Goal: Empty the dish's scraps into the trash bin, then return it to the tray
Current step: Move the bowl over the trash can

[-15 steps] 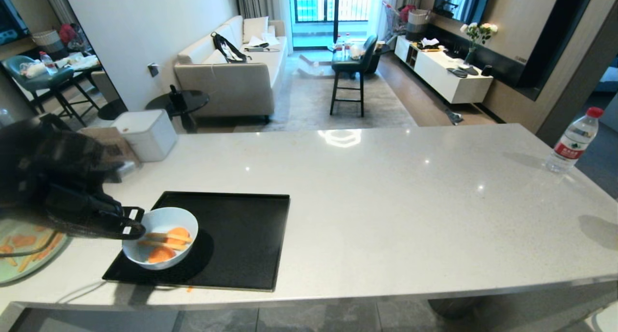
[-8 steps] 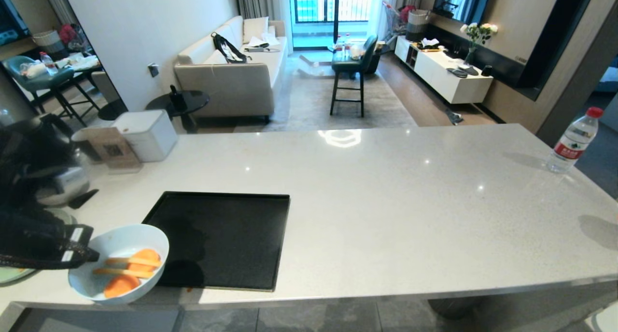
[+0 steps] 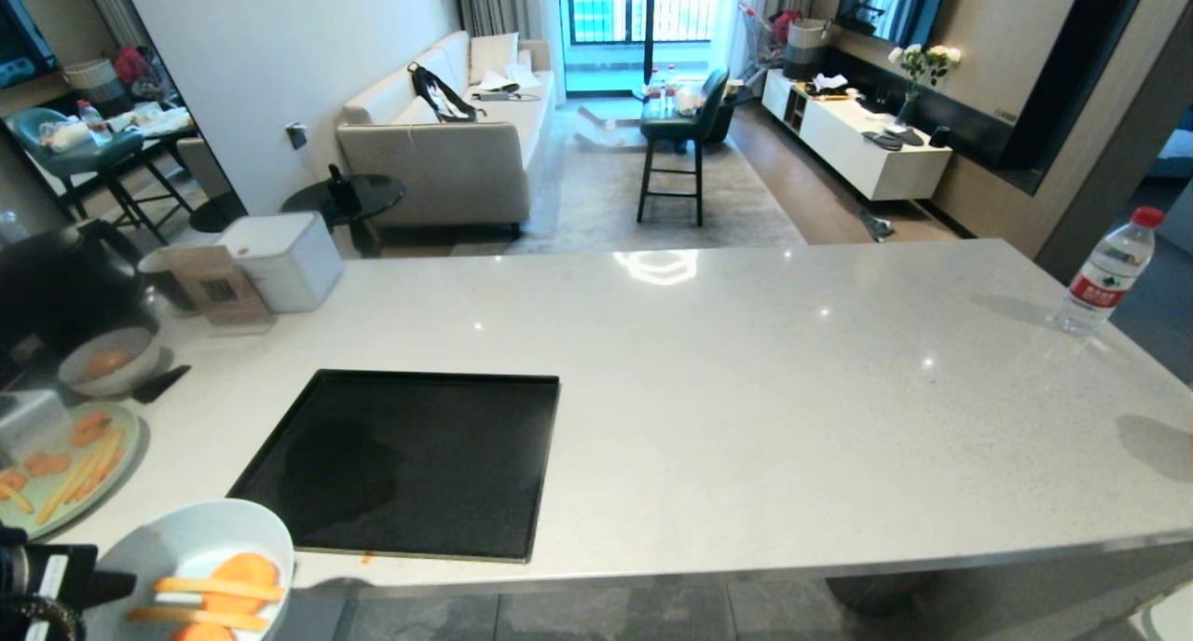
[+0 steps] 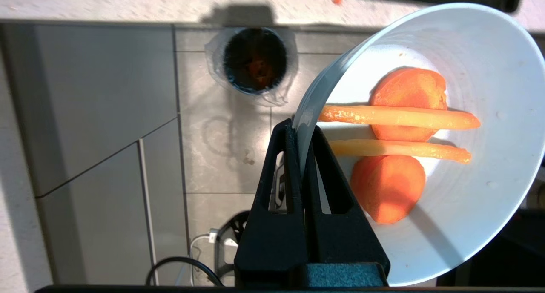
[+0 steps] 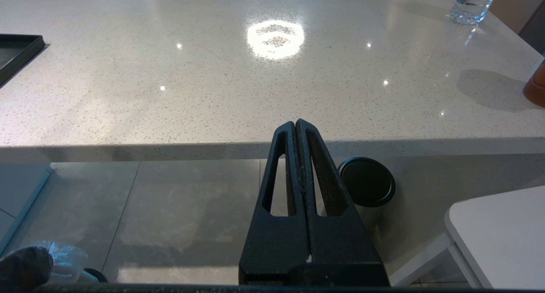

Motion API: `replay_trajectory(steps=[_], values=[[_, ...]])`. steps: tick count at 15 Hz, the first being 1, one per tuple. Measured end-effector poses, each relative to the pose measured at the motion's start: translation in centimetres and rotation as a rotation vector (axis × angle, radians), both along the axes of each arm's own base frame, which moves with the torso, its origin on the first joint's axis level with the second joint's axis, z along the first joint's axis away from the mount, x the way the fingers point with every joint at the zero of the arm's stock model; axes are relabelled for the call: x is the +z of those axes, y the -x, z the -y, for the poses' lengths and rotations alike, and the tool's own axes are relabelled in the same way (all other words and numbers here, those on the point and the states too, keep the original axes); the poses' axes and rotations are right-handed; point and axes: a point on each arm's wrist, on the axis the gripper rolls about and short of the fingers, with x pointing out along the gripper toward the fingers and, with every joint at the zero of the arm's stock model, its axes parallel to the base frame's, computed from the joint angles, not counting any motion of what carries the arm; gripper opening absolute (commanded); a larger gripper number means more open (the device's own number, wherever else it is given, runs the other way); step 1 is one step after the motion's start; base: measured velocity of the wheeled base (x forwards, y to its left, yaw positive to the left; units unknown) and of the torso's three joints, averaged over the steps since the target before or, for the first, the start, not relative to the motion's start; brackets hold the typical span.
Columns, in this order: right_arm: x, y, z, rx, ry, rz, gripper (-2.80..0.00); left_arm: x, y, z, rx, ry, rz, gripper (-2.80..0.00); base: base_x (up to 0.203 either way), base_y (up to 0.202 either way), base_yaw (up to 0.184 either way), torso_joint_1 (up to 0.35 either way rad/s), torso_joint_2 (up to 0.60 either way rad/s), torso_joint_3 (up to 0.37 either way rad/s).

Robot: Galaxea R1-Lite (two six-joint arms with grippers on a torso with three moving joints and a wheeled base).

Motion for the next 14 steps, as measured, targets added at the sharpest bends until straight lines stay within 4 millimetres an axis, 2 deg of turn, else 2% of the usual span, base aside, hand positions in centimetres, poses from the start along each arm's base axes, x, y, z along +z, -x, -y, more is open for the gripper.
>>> replay_trajectory(steps=[5, 14], values=[[0.0, 0.0, 0.0, 0.0, 0.0, 0.0, -2.8, -1.0, 3.8, 1.7, -0.125, 0.021, -0.008, -2.8, 0.0, 0.0, 0.0, 0.0, 0.0, 0.0], [0.0, 0.0, 0.0, 0.0, 0.0, 0.0, -2.8, -0.8, 4.7, 1.9, -0.171, 0.052, 0.033, -2.8, 0.0, 0.0, 0.0, 0.0, 0.0, 0.0]])
